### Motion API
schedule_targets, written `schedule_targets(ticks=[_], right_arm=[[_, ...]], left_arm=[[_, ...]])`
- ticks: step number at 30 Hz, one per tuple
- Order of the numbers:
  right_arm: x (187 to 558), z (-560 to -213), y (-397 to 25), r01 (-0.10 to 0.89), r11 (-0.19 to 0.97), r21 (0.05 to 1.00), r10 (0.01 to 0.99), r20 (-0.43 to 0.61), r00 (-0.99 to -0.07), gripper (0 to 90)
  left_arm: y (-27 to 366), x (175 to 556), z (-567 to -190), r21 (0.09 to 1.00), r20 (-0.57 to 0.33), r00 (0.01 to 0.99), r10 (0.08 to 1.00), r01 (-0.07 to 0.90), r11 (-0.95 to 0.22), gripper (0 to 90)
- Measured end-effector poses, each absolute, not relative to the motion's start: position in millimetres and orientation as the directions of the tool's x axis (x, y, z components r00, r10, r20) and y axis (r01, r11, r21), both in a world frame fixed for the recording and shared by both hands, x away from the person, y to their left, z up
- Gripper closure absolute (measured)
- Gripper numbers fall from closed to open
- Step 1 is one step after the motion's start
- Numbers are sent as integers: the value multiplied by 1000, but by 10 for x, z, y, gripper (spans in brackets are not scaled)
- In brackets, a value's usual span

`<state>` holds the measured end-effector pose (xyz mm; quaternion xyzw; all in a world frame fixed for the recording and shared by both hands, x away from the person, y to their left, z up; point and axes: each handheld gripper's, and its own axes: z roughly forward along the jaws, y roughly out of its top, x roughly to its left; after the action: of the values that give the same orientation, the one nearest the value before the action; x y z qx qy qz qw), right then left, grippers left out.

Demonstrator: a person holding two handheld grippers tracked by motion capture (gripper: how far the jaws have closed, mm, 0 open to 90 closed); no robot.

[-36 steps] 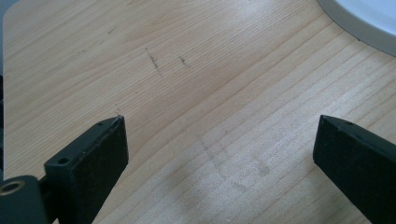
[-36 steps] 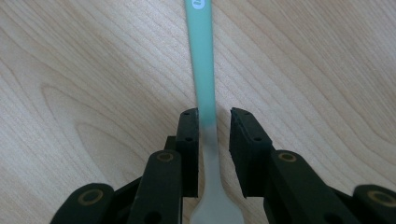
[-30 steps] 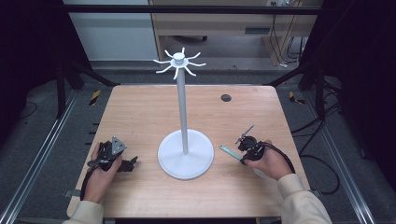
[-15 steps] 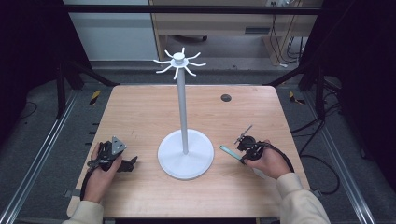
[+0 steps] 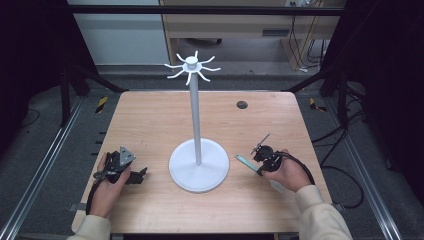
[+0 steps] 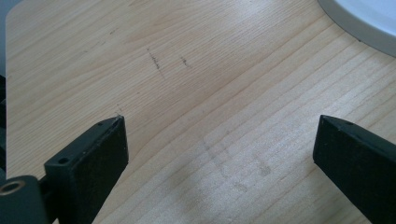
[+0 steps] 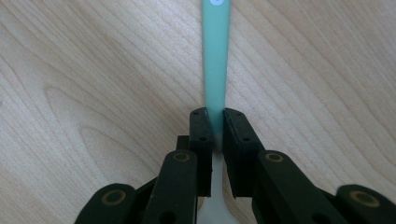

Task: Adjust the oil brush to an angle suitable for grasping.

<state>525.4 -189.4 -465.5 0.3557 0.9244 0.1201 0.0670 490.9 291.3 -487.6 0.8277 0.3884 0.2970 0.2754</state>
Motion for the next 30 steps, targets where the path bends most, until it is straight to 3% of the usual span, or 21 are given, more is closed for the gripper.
schedule_targets(ticks=[11,30], right_arm=[[5206,-4447,-1975,646,684,339,699,-52,-713,826],[5182,-3850,-2104,595,581,555,746,-72,-662,826]], left_arm=[[2912,4910,-4878,687,278,521,807,480,-546,28],[2914,4910,-4878,686,278,521,807,480,-546,28]])
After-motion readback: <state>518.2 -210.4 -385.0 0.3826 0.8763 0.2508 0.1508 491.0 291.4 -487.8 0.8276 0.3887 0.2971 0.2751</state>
